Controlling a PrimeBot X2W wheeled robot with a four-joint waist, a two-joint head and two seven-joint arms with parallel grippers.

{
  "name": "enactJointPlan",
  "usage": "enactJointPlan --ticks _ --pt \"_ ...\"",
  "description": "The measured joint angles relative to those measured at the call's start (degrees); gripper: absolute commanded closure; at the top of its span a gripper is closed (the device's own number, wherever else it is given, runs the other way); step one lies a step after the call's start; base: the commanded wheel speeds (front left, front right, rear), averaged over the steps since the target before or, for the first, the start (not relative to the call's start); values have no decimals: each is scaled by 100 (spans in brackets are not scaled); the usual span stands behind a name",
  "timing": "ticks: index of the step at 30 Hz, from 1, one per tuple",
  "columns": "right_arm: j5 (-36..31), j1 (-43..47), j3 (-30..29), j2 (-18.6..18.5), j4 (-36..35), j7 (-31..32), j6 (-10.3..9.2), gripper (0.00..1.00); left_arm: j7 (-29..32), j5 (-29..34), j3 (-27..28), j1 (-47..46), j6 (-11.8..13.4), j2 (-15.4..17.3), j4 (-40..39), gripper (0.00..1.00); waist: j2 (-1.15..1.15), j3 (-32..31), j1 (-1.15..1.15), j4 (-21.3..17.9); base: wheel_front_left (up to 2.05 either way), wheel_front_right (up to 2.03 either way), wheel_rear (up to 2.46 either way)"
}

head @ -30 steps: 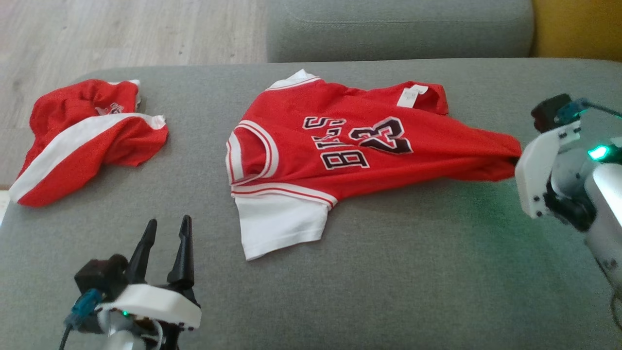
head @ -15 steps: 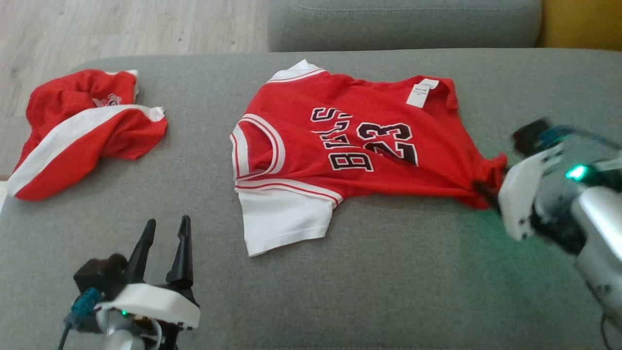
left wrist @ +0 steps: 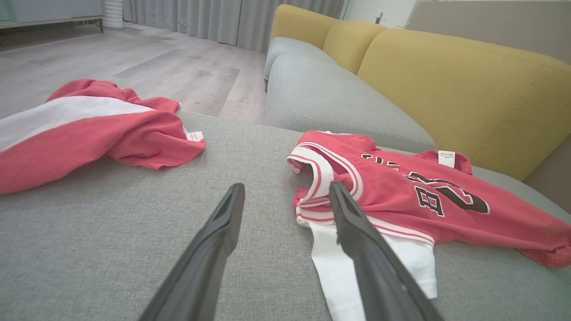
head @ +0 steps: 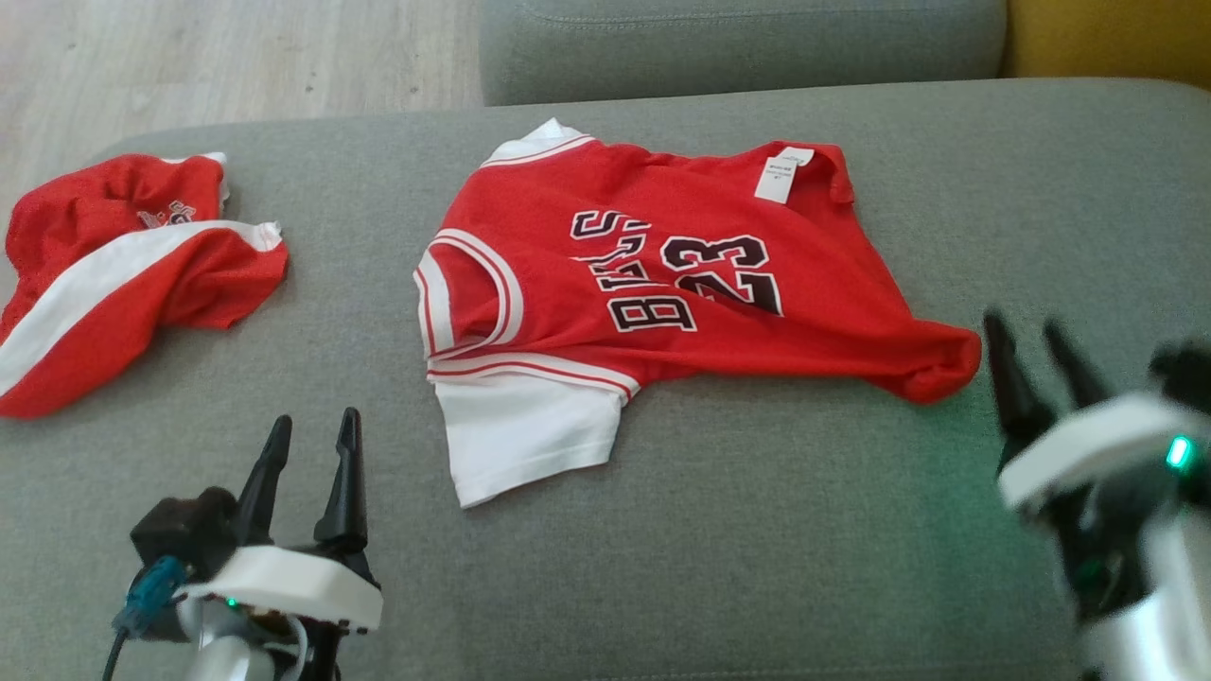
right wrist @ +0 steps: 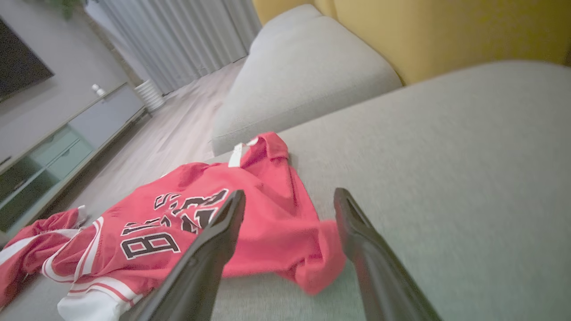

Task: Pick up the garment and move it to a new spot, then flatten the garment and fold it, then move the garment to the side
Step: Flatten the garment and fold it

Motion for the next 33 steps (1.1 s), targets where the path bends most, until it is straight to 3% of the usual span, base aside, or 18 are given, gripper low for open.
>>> enactJointPlan --ticks 3,5,9,14,24,29,30,32,33 --pt "-210 481 -365 590 -56 -208 0 0 0 0 3 1 23 11 -4 0 0 31 0 -32 0 0 0" --pt "-379 606 -458 717 -75 -281 0 0 0 0 -9 -3 27 9 -8 0 0 50 0 -50 0 0 0" --pt "-576 276 -712 777 163 -223 0 0 0 0 -45 -24 24 -1 3 0 0 76 0 -22 0 0 0" --pt "-505 -109 -910 845 1077 403 0 0 0 -11 -76 -105 -13 -16 73 0 0 72 0 129 0 0 0" --pt "-471 -682 -1036 894 2353 325 0 0 0 -16 -78 -122 -14 0 132 0 0 175 0 316 0 0 0" --pt "-528 -850 -995 891 2758 182 0 44 0 -27 -80 -149 -14 5 141 0 0 246 0 364 0 0 0" --pt "-528 -860 -973 890 2813 138 0 56 0 -56 -79 -157 -14 8 141 0 0 261 0 370 0 0 0" --pt "-525 -920 -923 878 2898 75 0 100 0 -69 -79 -164 -13 16 141 0 0 287 0 374 0 0 0" --pt "-520 -964 -877 871 2931 68 0 100 0 -73 -78 -169 -13 18 140 0 0 299 0 372 0 0 0"
